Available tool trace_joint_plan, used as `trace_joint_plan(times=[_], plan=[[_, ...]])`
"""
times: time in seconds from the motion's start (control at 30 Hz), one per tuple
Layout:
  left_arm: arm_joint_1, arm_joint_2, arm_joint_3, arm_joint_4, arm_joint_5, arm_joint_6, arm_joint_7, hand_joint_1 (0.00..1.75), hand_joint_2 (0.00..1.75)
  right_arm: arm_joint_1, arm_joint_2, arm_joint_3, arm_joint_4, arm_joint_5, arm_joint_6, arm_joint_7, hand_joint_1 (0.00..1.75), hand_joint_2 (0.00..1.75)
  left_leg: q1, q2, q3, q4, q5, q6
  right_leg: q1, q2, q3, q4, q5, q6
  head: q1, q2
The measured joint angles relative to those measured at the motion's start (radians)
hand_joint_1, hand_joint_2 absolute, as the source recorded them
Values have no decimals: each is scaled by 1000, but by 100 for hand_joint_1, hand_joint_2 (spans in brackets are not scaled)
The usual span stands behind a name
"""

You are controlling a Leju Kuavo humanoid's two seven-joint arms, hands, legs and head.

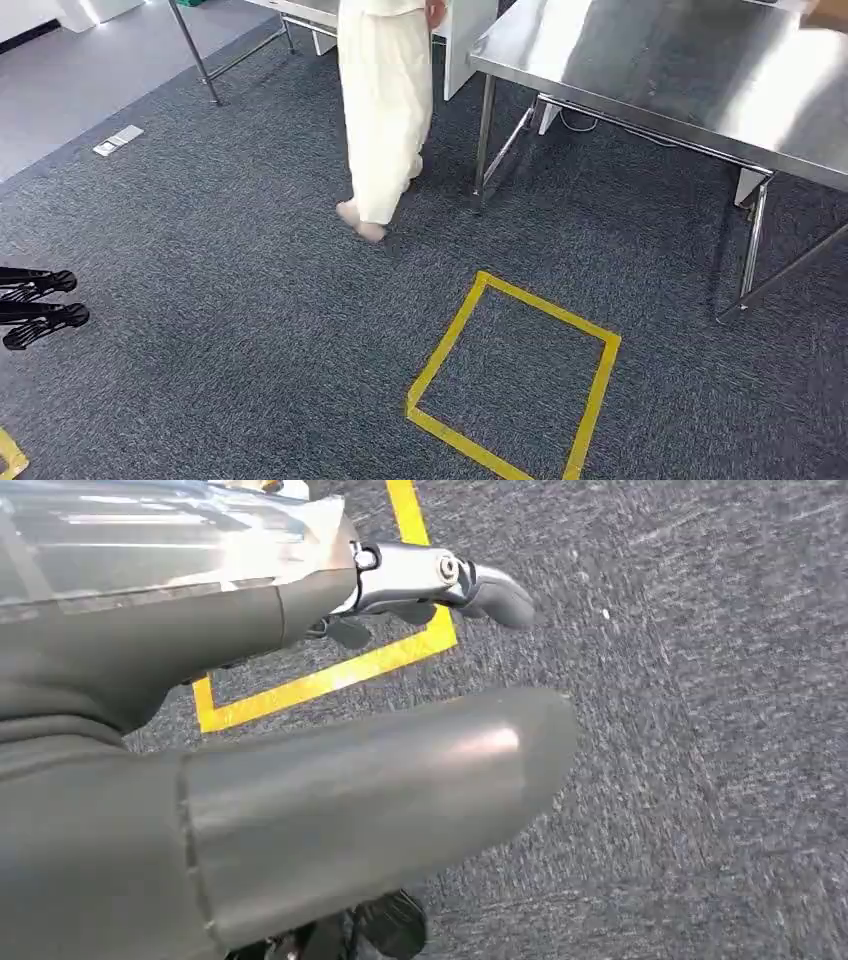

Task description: Take the parts from the cabinet and place them on the table.

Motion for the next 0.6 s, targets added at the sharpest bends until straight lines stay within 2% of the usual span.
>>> trace_joint_plan(times=[0.03,0.07,0.1,0.13,0.17,0.2,0.23,0.27,0.3,0.33,0.37,0.4,0.43,0.47,0.5,0.53,0.57,0.6], plan=[[-4,-2,0,0,-2,1,0,0,0,0,0,1,0,0,0,0,0,0,3,3,-36,73,-31,-7,0,-13,-2,1,0,0,0,0],[-5,-3,-2,0,-9,2,1,0,0,0,0,2,0,0,1,1,0,0,10,5,-63,131,-45,-13,0,-28,-4,1,0,0,0,0],[-5,-3,-3,0,-11,2,3,0,0,0,0,3,0,0,2,1,0,0,14,8,-64,135,-37,-16,0,-36,-4,1,-1,0,1,0],[-6,-3,-6,0,-17,3,6,0,0,0,0,4,0,0,3,2,0,0,20,16,-36,84,1,-20,0,-50,-3,2,-2,0,0,0],[-9,-1,-7,0,-21,3,8,0,0,0,0,5,0,0,4,2,0,0,24,24,9,3,41,-23,-2,-60,-1,2,-4,3,0,0],[-14,0,-9,0,-23,4,11,0,0,0,2,5,0,0,5,2,0,0,26,46,67,-98,83,-25,-3,-70,2,5,-9,10,0,0],[-17,0,-10,0,-27,4,12,0,0,0,1,5,0,0,7,2,0,0,26,95,103,-159,93,-23,2,-76,5,7,-12,15,-1,0],[-27,1,-12,0,-30,4,15,0,0,0,2,5,0,0,10,1,0,0,17,93,107,-170,88,-10,12,-87,-1,11,-19,25,0,0],[-29,0,-14,0,-30,4,17,0,0,0,1,5,1,0,11,0,0,0,14,81,104,-169,87,-3,12,-91,3,9,-20,29,10,0],[-29,0,-16,0,-31,4,19,0,0,0,1,5,1,0,13,0,0,0,8,72,101,-168,85,5,13,-102,8,6,-19,35,11,0],[-29,0,-16,0,-31,4,19,0,0,0,1,5,1,0,13,0,0,0,5,68,100,-168,84,8,12,-106,9,3,-18,38,12,0],[-30,3,-17,0,-31,4,21,0,0,-2,2,5,1,0,13,0,0,0,4,51,103,-180,94,25,17,-116,16,4,-22,50,11,0],[-31,1,-19,0,-31,5,23,0,0,-3,2,5,1,0,13,0,0,0,8,44,107,-187,99,32,6,-68,4,23,-38,52,12,0],[-34,1,-21,0,-31,5,23,0,0,-2,2,5,1,0,13,-1,0,0,9,35,105,-187,101,40,6,-29,-16,69,-66,44,13,0],[-38,2,-22,0,-31,5,24,0,0,0,2,5,2,0,13,-1,0,0,9,24,103,-187,103,44,4,-8,-50,144,-101,37,16,0],[-42,1,-23,0,-31,5,24,0,0,3,2,5,2,0,13,-1,0,0,7,7,100,-187,104,45,3,-1,-101,249,-142,32,16,0],[-42,1,-24,0,-31,5,24,0,0,5,2,5,2,0,13,-1,0,0,6,-3,98,-187,104,46,5,2,-126,299,-157,33,17,0],[-41,1,-24,0,-31,5,24,0,0,6,2,5,2,0,13,-1,0,0,4,-19,98,-186,105,47,6,5,-151,340,-161,39,16,0]])
